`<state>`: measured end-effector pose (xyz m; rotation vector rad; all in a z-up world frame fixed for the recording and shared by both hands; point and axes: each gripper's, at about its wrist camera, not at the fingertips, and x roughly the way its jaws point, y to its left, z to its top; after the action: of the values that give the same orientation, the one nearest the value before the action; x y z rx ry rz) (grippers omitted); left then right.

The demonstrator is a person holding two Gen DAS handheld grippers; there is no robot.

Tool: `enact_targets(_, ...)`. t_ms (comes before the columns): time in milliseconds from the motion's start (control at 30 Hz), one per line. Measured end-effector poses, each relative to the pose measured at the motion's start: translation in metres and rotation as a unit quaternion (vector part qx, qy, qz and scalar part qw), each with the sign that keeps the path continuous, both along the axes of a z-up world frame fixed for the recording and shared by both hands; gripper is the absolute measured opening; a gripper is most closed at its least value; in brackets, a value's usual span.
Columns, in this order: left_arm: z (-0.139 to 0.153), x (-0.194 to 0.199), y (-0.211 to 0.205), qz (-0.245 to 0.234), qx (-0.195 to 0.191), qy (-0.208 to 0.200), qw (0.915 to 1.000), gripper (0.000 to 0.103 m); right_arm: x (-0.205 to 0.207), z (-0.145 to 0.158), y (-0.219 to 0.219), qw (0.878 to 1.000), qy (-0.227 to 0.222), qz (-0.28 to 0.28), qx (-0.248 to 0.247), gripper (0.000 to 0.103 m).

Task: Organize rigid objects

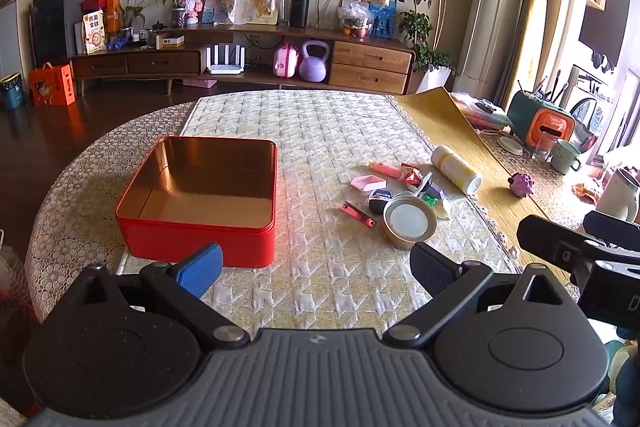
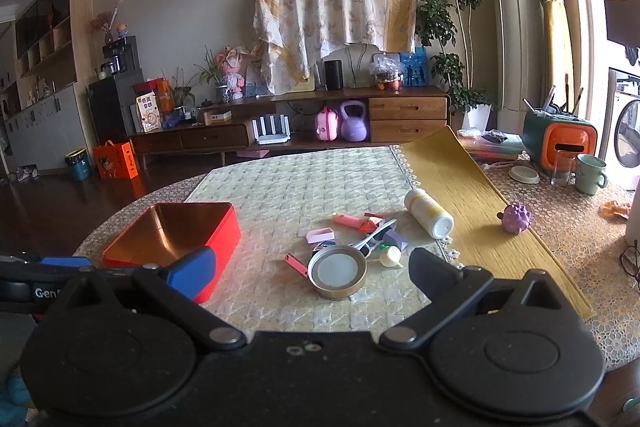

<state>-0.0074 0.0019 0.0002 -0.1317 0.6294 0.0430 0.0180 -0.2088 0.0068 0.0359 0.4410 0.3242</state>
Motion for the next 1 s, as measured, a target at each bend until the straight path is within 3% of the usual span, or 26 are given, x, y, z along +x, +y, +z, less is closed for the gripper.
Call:
enact_targets(600,0.003,0.002,-0.004,-0.004,0.011,-0.012,0.9999,0.101,0.007,-0.007,-0.002,1.000,0.016,-0.005,-0.005,0.103)
enact_targets(1000,-0.003,0.020,-0.005,-0.014,0.006,0.002,0.9999,0.101,0.023,-0.014,-0.003,1.000,0.027,0.007,-0.006,0.103)
